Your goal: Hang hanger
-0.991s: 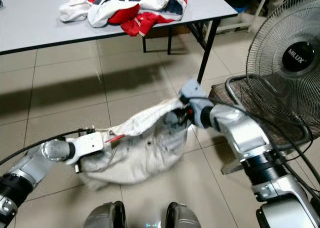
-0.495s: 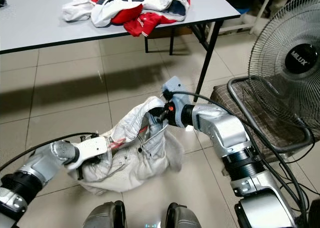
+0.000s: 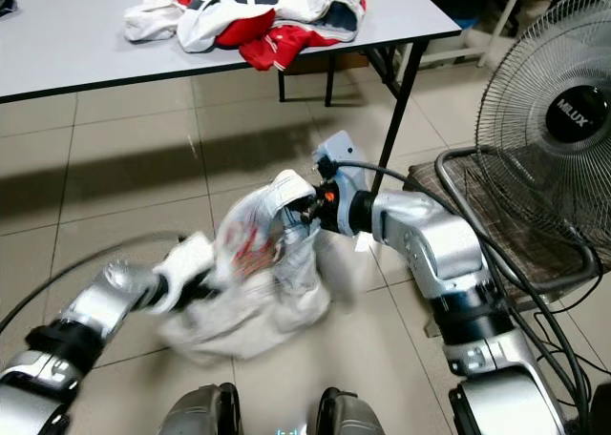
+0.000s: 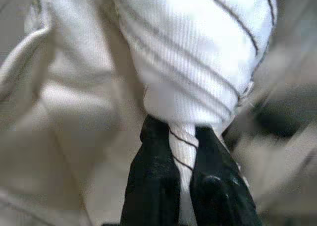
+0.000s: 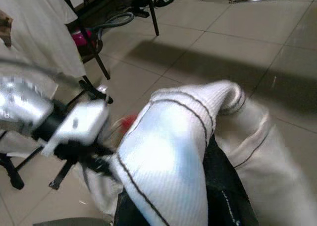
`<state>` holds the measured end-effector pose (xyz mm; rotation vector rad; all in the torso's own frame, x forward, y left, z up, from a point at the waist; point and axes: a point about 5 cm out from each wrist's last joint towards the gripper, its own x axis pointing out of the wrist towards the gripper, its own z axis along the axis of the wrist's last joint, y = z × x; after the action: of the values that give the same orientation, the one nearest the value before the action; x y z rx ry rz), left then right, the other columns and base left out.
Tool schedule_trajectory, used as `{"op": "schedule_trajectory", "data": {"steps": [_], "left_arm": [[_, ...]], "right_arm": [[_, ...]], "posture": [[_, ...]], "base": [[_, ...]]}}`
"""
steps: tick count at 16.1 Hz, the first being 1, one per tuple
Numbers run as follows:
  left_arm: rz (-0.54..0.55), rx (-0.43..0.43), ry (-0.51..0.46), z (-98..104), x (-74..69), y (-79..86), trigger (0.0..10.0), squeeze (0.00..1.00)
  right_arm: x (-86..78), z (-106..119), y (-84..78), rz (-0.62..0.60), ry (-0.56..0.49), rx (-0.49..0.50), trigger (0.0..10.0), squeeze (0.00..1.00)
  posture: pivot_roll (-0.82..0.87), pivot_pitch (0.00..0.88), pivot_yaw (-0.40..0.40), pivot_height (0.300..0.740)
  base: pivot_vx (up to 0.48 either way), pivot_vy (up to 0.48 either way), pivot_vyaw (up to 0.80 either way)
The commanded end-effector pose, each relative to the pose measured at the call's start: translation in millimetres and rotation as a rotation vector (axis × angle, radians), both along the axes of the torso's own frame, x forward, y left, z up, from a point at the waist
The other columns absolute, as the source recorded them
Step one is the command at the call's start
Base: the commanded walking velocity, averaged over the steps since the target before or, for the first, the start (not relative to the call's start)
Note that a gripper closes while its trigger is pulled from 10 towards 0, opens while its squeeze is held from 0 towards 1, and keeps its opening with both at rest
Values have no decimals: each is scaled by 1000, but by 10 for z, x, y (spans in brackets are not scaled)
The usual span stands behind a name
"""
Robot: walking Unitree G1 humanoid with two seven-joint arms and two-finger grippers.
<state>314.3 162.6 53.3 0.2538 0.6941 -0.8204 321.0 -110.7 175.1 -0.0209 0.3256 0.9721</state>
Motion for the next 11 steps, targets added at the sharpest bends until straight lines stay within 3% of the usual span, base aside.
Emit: {"op": "schedule_trajectory", "data": {"steps": [1,2,3,6,7,11], "left_arm": [[32,-195,-65,309,136,15,0,0],[32,-278,-48,395,138,62,0,0],[33,-309,-36,432,130,120,0,0],[87,-292,-46,446,103,360,0,0],[149,-302,-82,493,108,485,0,0],[234,-374,-197,700,156,682,0,0]], "right_arm": [[-34,19,-5,0,-28,-17,0,0],[-42,1,-31,-9,-31,-39,0,0],[-42,-11,-61,-19,-35,-61,0,0],[-22,-4,-203,-51,-78,-150,0,0],[22,70,-336,-84,-108,-182,0,0],[156,216,-744,-188,-169,-292,0,0]], "posture": [[-69,110,27,740],[-69,110,27,740],[-70,110,30,740],[-72,110,33,740],[-74,113,32,740],[-77,116,26,740]], "base": [[0,0,0],[0,0,0],[0,0,0],[0,0,0],[0,0,0],[0,0,0]]}}
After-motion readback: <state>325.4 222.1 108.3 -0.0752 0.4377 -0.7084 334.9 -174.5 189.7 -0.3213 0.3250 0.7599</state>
